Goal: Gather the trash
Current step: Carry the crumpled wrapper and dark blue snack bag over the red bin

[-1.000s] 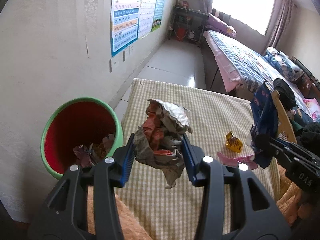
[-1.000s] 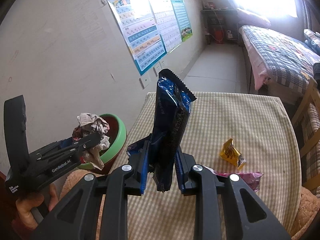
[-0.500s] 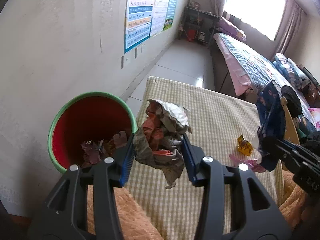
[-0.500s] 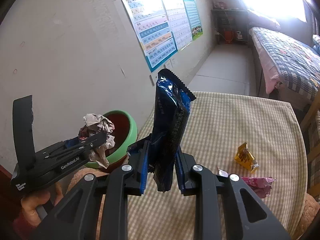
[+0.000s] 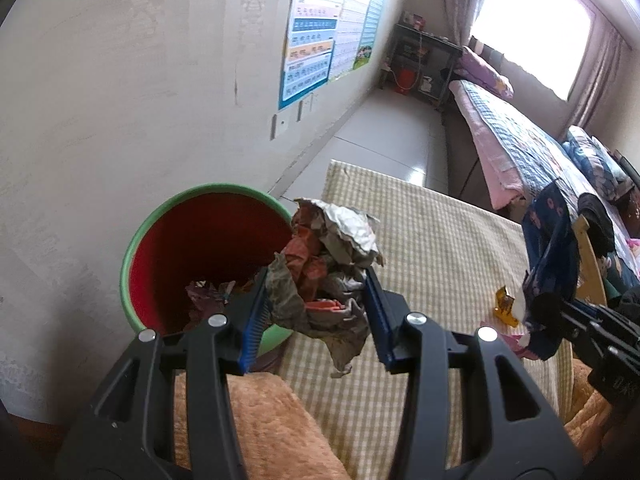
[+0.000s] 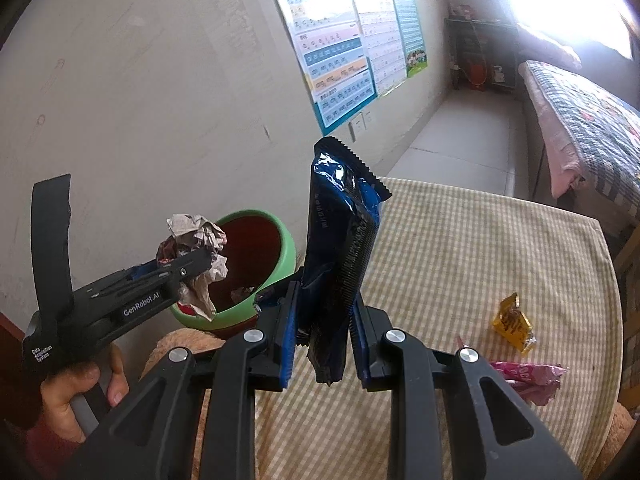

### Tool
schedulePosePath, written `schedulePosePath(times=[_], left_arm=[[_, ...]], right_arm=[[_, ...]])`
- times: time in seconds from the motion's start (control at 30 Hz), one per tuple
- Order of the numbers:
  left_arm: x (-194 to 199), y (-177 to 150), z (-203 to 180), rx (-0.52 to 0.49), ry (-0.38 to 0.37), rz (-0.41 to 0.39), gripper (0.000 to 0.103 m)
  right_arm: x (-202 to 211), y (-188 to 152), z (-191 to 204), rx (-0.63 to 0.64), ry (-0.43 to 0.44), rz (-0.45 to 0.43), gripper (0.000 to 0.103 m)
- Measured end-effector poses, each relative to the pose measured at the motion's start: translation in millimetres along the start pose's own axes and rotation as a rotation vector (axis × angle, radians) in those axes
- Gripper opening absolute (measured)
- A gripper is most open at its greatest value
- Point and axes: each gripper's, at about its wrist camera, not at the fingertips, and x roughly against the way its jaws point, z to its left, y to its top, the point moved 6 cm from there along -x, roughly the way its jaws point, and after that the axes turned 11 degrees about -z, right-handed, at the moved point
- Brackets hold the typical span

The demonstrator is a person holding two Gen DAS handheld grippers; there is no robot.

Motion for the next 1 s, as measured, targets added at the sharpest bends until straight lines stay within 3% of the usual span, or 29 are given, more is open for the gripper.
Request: schedulePosePath(times=[0.6, 1.0], left_arm=[[1.2, 0.7, 69.7, 0.077, 0.11, -0.012, 0.043], [-18.8, 1.2, 116.0, 0.161, 0.119, 0.005, 0.043]], right_arm=[[-49.3, -0.4, 58.2, 0.105, 0.077, 0.072, 0.024], [-107.4, 8.1, 93.3, 0.252, 0.113, 0.12, 0.024]])
